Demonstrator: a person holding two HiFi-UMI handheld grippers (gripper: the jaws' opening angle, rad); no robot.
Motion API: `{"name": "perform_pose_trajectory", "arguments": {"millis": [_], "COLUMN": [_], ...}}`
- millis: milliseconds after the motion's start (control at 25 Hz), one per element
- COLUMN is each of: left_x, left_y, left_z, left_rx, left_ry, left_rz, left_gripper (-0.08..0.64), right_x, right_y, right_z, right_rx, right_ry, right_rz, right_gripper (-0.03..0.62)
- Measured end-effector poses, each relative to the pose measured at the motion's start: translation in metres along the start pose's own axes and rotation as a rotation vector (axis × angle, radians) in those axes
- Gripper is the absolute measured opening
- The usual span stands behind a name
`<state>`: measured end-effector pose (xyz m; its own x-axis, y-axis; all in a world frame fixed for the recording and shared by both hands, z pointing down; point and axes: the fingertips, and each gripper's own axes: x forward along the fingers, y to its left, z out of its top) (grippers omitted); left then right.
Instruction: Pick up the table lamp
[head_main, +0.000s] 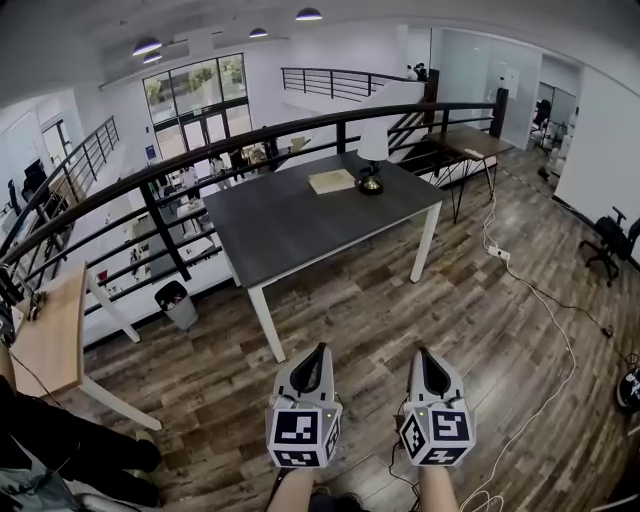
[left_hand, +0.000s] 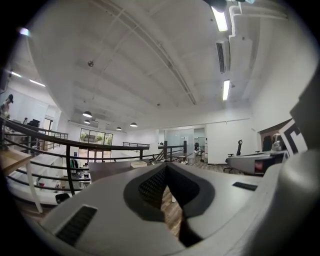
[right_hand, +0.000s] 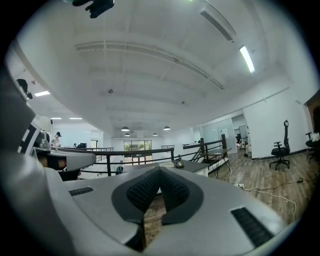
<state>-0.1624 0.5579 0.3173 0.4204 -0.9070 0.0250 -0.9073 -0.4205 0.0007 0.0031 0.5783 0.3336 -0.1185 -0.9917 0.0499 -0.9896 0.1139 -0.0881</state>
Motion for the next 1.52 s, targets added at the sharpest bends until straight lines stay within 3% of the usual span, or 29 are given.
{"name": "perform_pose_trajectory", "arguments": {"millis": [720,1520], "left_x": [0.037,0.212], "left_y": [0.007,0.059], "left_z": [-0.014,-0.009], "left_rx": [-0.018,-0.019], "left_ry": [0.017,0.029], "left_rz": [0.019,-0.068], "left_gripper": [0.014,0.014], "right_x": [0.036,0.201], "right_y": [-0.016,-0.060], "right_z": [-0.005,0.006], "right_rx": [-0.006,-0.016], "right_ry": [0.008,0.025], "right_rz": [0.025,-0.058], "right_gripper": [-0.009,-0.009]}}
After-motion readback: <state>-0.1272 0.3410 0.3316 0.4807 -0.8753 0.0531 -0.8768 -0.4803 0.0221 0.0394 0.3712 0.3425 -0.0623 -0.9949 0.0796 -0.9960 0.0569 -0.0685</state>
